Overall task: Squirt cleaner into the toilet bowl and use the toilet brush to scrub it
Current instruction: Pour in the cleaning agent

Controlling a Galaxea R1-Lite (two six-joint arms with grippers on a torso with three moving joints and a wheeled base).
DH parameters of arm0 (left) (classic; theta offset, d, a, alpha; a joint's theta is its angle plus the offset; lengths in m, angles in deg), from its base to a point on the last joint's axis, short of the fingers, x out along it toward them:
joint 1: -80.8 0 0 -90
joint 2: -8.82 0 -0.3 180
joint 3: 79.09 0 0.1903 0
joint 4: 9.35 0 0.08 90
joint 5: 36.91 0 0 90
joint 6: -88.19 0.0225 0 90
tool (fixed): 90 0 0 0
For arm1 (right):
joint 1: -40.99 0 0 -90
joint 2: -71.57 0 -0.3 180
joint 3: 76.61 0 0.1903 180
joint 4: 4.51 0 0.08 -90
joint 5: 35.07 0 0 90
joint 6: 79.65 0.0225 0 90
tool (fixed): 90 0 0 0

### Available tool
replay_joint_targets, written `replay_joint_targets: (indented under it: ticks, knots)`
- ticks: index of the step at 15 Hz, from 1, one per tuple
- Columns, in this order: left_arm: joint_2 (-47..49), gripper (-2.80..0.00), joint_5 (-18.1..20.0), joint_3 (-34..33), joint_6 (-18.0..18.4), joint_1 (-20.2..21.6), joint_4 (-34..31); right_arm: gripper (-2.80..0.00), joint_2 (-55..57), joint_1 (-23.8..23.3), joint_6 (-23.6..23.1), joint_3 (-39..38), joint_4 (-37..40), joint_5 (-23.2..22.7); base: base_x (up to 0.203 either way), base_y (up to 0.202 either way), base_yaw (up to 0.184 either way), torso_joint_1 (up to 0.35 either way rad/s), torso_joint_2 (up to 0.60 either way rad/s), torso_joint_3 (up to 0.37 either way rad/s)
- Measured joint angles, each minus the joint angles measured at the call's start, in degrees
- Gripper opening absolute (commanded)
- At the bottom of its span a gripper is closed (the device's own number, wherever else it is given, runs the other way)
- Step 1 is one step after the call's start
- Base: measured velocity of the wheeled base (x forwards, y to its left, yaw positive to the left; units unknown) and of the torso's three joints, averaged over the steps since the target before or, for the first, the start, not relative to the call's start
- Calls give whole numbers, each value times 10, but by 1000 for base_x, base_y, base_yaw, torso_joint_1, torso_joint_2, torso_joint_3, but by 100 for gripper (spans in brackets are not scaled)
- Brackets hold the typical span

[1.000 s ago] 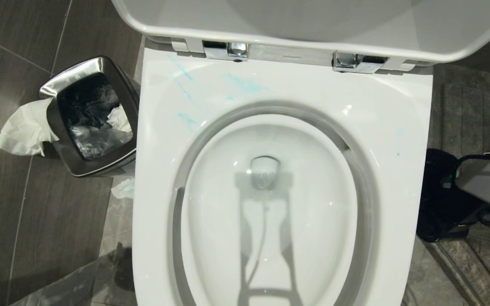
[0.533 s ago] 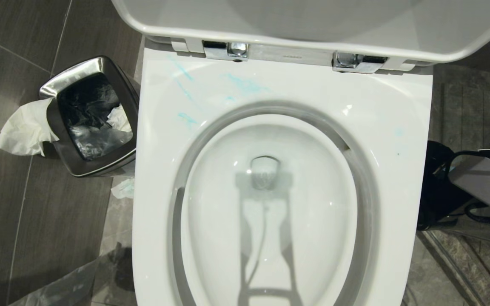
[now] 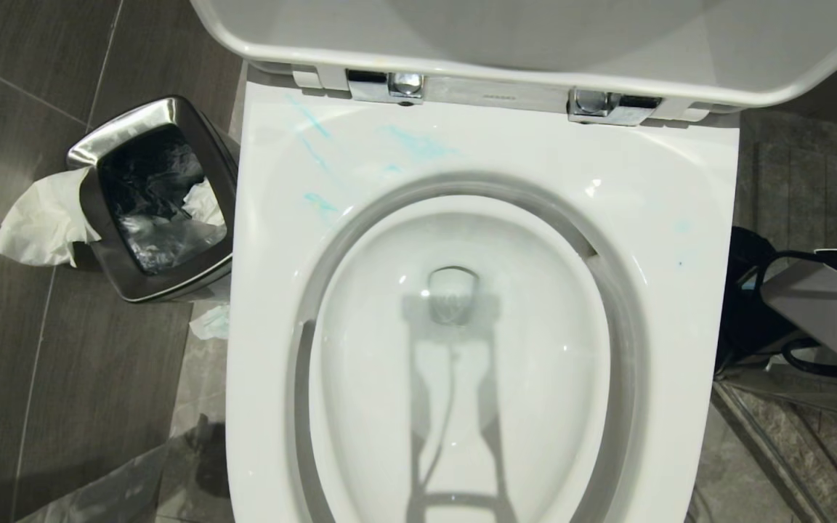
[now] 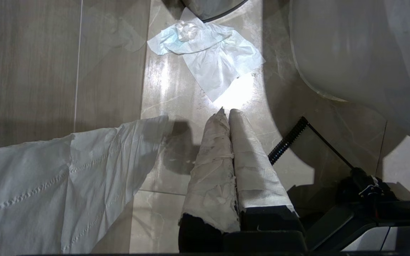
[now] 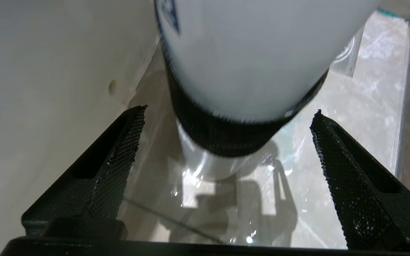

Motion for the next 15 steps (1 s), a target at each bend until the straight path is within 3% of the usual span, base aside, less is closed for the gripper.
replay_joint_targets:
  ticks: [15]
  knots:
    - [0, -280, 0, 0, 0, 0, 0, 0, 55, 3, -7, 128, 0, -25, 0, 0, 0, 0, 0, 0]
